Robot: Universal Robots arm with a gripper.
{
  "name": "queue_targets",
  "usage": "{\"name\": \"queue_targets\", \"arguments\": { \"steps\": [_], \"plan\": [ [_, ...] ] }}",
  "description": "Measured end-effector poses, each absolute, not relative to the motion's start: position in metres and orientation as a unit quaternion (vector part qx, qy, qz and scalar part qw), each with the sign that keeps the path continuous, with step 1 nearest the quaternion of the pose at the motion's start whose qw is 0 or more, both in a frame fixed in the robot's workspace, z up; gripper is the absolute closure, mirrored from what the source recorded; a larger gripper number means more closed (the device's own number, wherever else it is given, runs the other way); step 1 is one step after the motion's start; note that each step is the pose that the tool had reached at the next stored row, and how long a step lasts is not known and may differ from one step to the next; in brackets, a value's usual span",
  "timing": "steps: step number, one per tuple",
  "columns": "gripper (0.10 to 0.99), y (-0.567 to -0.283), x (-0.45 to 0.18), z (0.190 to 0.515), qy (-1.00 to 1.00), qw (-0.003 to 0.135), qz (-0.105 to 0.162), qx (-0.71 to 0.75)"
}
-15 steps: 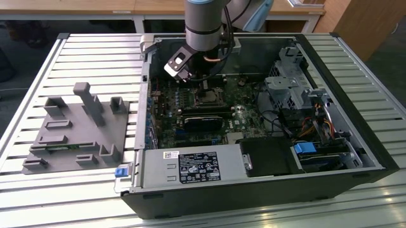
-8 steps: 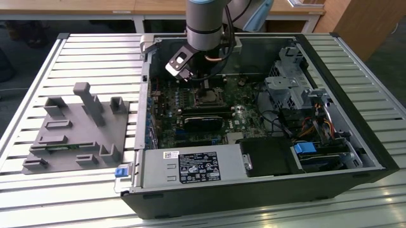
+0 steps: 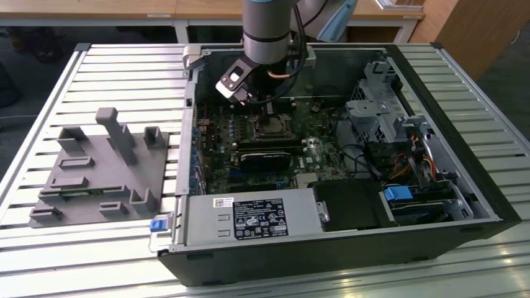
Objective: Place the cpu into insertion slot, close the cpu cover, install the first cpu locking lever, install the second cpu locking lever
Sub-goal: 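Close the cpu cover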
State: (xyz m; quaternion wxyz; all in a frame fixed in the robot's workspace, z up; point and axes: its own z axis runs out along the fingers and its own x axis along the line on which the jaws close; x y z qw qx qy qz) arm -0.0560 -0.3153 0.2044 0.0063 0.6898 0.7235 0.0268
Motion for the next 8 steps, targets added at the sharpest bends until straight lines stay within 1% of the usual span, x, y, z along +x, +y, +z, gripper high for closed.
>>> {"name": "queue_targets", "arguments": {
  "steps": [8],
  "plan": [
    [0.980, -0.3153, -0.0557, 0.2091, 0.723, 0.007, 0.027, 0.690]
  ]
}}
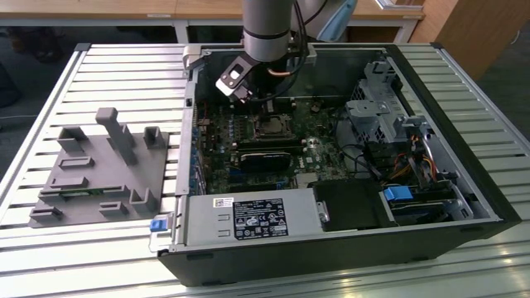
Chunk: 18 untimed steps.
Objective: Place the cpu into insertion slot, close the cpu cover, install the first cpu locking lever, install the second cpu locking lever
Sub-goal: 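Close the cpu cover, then install the first cpu locking lever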
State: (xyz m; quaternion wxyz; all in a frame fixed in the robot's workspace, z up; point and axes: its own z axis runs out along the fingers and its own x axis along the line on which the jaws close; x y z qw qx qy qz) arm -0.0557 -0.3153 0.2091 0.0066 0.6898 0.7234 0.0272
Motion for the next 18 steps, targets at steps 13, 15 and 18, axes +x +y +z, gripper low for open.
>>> {"name": "queue_targets", "arguments": {
  "steps": [13, 15, 18],
  "plan": [
    [0.980, -0.3154, -0.0505, 0.2092, 0.723, 0.007, 0.027, 0.690],
    [0.980, -0.3154, -0.0502, 0.2092, 0.723, 0.007, 0.027, 0.690],
    [0.980, -0.3154, -0.0500, 0.2092, 0.723, 0.007, 0.027, 0.690]
  ]
}}
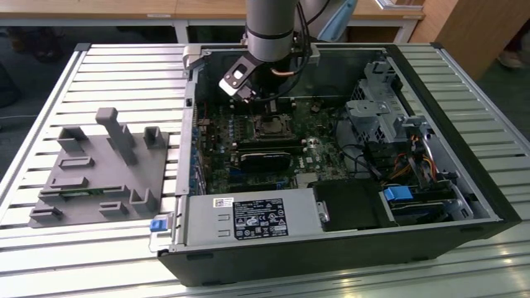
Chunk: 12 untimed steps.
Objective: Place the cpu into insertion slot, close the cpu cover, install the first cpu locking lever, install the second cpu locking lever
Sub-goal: 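Install the first cpu locking lever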
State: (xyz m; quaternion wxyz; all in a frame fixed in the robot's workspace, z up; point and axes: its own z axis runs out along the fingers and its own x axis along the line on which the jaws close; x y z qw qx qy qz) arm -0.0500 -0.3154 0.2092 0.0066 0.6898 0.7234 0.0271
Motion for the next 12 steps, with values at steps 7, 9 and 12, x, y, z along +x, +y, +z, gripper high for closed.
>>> {"name": "queue_targets", "arguments": {
  "steps": [7, 9, 12],
  "plan": [
    [0.980, -0.3154, -0.0499, 0.2112, 0.723, 0.007, 0.027, 0.690],
    [0.980, -0.3154, -0.0499, 0.2132, 0.723, 0.007, 0.027, 0.690],
    [0.980, -0.3154, -0.0499, 0.2166, 0.723, 0.007, 0.027, 0.690]
  ]
}}
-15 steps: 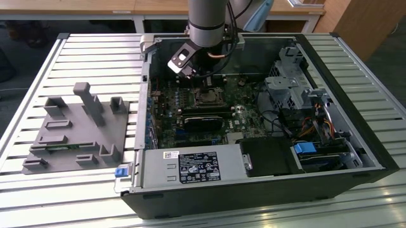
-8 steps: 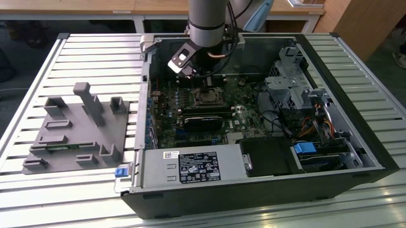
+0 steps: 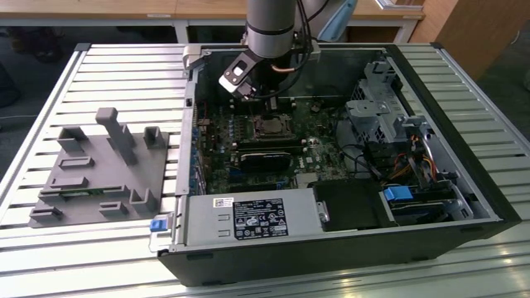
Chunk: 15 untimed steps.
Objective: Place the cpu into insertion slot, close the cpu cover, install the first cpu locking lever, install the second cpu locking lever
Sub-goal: 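Install the first cpu locking lever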
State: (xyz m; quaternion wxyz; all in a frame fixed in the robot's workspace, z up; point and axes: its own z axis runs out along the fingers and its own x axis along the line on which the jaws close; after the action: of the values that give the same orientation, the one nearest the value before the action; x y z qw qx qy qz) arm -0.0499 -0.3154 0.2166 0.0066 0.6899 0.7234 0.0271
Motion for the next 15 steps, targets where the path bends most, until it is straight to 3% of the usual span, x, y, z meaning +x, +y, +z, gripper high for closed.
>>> {"name": "queue_targets", "arguments": {
  "steps": [15],
  "plan": [
    [0.980, -0.315, -0.050, 0.256, 0.723, 0.007, 0.027, 0.690]
  ]
}}
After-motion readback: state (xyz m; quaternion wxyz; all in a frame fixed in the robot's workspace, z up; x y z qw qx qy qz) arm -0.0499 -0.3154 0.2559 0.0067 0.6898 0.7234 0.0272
